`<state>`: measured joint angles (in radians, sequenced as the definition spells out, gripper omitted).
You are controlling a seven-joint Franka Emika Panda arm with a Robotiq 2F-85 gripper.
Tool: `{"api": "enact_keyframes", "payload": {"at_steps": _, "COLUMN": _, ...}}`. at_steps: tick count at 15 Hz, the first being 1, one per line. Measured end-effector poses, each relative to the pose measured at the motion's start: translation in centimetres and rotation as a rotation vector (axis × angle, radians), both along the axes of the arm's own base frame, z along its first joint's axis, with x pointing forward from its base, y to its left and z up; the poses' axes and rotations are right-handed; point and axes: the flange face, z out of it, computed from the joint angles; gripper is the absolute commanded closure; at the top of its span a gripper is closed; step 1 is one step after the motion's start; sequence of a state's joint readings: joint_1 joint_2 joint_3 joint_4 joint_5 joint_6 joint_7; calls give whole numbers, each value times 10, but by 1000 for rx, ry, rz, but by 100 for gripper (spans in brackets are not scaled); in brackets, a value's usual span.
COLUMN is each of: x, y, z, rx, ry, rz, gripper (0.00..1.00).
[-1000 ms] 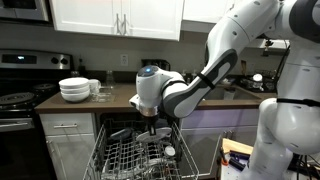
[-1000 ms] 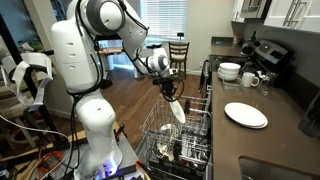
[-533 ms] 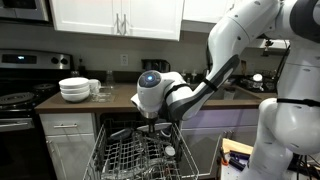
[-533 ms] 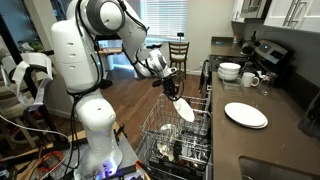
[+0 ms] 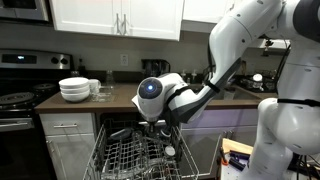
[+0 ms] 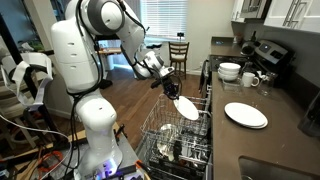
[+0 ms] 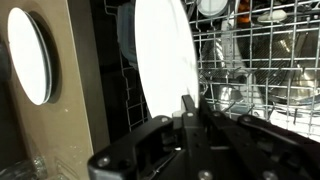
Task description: Take the two plates out of the dishwasher and stack them on the plate on the counter
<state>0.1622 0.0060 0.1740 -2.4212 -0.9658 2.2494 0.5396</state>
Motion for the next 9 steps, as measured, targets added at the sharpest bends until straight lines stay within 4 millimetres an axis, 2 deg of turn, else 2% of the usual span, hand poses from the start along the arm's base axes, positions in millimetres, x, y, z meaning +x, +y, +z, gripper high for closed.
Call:
{"api": "enact_keyframes", "payload": {"at_steps": 2, "x": -3, "y": 4, "z": -3, "rx": 12, "ry": 6, "rz": 5, "gripper": 94}}
{"api": "enact_keyframes", "payload": {"at_steps": 3, "x": -4, "y": 5, "z": -3, "rx": 12, "ry": 7, "rz": 6, "gripper": 98}}
{"api": "enact_keyframes", "payload": {"at_steps": 9, "x": -6, "y": 8, "z": -8, "rx": -13, "ry": 6, "rz": 7, "gripper": 98}}
